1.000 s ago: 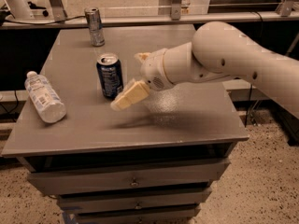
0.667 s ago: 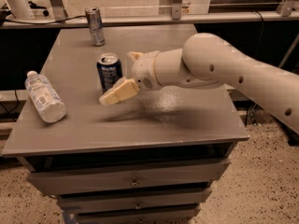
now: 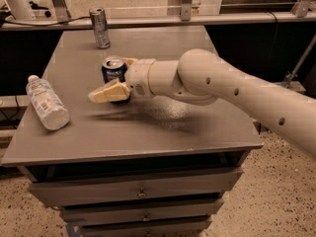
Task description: Pick pepsi can
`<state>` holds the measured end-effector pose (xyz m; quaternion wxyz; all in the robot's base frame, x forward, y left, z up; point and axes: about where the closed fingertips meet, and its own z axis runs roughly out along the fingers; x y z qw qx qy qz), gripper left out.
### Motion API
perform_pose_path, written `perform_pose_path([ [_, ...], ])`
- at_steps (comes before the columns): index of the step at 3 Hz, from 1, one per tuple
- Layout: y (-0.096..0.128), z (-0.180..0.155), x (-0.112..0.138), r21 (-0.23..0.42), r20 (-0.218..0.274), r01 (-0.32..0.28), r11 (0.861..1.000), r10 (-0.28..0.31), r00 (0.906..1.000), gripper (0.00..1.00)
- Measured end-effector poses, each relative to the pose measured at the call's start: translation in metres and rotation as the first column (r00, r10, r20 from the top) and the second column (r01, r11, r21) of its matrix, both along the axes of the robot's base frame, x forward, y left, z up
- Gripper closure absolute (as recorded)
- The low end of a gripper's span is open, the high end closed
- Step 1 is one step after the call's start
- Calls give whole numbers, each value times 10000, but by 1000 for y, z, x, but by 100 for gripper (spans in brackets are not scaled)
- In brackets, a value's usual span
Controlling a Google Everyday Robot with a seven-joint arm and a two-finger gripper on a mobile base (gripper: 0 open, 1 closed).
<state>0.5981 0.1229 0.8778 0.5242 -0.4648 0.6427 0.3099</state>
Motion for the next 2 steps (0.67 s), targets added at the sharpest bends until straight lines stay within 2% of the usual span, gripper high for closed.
perform_pose_path([
  [2,-2,-2,2,531,-59,374,9979,-372,9993,64],
])
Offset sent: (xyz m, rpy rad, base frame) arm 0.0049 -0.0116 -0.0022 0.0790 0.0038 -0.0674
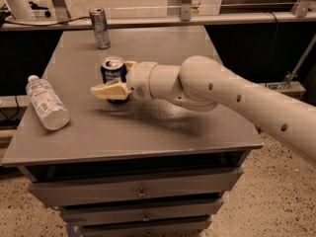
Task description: Pick pepsi can
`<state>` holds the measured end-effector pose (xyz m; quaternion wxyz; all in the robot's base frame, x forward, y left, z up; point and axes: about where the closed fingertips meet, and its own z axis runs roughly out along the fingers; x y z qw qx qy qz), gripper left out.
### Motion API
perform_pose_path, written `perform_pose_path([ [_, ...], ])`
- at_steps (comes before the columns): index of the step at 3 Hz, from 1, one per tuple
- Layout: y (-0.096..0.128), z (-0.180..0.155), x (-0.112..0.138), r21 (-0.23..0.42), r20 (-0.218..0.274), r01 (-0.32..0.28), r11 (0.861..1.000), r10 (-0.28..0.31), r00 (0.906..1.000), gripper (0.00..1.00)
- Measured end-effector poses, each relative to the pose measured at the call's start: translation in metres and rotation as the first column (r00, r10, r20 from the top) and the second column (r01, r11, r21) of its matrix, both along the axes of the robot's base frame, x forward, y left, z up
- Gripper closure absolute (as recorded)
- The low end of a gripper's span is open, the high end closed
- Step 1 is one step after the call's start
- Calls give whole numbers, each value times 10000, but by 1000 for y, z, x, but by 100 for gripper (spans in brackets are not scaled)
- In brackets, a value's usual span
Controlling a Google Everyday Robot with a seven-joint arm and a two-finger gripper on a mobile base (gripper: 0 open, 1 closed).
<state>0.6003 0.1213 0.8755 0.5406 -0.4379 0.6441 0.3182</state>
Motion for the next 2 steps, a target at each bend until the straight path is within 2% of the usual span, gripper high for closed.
perform_pose_path([
  [1,-10,18,9,80,326,136,9999,-139,9994,88],
  [2,-33,57,21,-104,992,317,9994,-305,9946,100],
])
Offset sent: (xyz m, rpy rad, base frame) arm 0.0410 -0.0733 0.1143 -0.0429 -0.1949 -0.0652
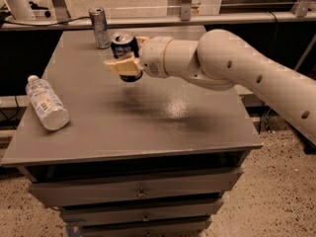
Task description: Pick pepsi can
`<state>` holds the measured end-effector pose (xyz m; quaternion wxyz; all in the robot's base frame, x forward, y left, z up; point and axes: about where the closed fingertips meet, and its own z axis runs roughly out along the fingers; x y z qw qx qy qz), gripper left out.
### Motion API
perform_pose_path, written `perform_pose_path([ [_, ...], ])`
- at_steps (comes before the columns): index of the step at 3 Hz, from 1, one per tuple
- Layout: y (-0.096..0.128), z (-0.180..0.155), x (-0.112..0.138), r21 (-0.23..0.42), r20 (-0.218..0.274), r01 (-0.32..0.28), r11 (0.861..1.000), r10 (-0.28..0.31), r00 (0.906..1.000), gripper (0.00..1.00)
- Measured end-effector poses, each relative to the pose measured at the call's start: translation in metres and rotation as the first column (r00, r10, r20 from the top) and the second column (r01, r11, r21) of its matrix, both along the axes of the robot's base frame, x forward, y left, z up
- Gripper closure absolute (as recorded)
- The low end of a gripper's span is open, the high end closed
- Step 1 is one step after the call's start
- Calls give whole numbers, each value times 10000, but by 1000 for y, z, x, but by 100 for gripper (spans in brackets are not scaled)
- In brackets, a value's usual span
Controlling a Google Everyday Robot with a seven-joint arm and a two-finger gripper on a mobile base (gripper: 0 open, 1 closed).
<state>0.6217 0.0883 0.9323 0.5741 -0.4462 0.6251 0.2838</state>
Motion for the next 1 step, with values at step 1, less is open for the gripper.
perform_pose_path([
  [1,-32,47,6,-99,291,579,9983,-576,9979,100],
])
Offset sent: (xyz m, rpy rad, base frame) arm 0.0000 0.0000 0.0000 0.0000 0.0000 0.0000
